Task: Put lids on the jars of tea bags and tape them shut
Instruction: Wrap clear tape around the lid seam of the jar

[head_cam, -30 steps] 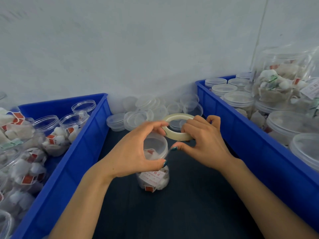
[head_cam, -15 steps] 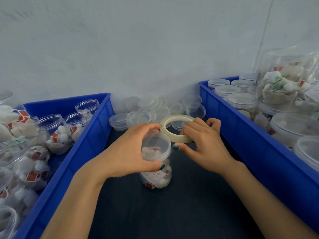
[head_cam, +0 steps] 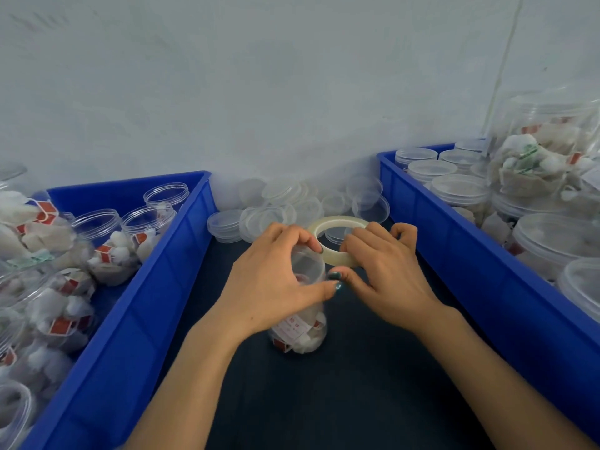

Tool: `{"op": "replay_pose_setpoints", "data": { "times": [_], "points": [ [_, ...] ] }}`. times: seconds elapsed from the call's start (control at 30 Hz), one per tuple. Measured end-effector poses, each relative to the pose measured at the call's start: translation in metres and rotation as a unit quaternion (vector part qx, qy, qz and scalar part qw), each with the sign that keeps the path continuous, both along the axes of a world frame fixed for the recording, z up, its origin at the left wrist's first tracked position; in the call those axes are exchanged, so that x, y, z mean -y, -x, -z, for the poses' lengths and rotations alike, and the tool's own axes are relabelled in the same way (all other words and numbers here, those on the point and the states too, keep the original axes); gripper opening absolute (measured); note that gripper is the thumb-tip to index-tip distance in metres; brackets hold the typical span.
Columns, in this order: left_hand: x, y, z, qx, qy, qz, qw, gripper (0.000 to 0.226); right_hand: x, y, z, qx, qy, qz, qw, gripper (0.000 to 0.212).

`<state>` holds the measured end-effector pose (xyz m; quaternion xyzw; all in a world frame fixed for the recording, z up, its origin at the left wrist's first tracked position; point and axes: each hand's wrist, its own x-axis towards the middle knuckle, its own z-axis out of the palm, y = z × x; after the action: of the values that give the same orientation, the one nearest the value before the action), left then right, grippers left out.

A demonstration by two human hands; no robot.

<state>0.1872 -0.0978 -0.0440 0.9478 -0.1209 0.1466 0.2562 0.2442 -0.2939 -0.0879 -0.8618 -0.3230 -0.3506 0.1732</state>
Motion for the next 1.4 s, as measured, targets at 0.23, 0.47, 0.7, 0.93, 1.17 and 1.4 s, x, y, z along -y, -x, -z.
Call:
{"op": "replay_pose_setpoints", "data": {
  "times": [0.23, 0.47, 0.7, 0.93, 1.17, 1.4],
  "points": [
    [-0.015, 0.002, -0.004, -0.04, 0.061, 0.037, 0.997, 0.067, 0.015, -0.01, -0.002, 0.031, 0.013, -0.029, 0.999, 0.055],
    [-0.016, 0.005, -0.007, -0.072, -0.029, -0.031, 0.996, 0.085, 0.014, -0.009, -0.003, 0.075, -0.014, -0.001, 0.997, 0.046],
    [-0.012, 0.011, -0.012, -0.084, -0.146, -0.077, 0.983, 0.08, 0.018, -0.009, -0.003, 0.066, -0.014, 0.004, 0.998, 0.045],
    [-0.022, 0.018, -0.009, -0.059, -0.042, -0.007, 0.997, 0.092, 0.008, -0.005, -0.004, 0.064, -0.033, 0.001, 0.997, 0.062],
    [-0.038, 0.016, -0.013, -0.134, 0.063, 0.096, 0.984, 0.082, -0.006, 0.003, -0.004, 0.087, -0.046, 0.015, 0.995, 0.066],
    [-0.014, 0.012, -0.008, -0.071, -0.055, 0.012, 0.996, 0.084, -0.01, 0.006, -0.006, 0.025, -0.004, -0.014, 1.0, 0.06]
  ]
}}
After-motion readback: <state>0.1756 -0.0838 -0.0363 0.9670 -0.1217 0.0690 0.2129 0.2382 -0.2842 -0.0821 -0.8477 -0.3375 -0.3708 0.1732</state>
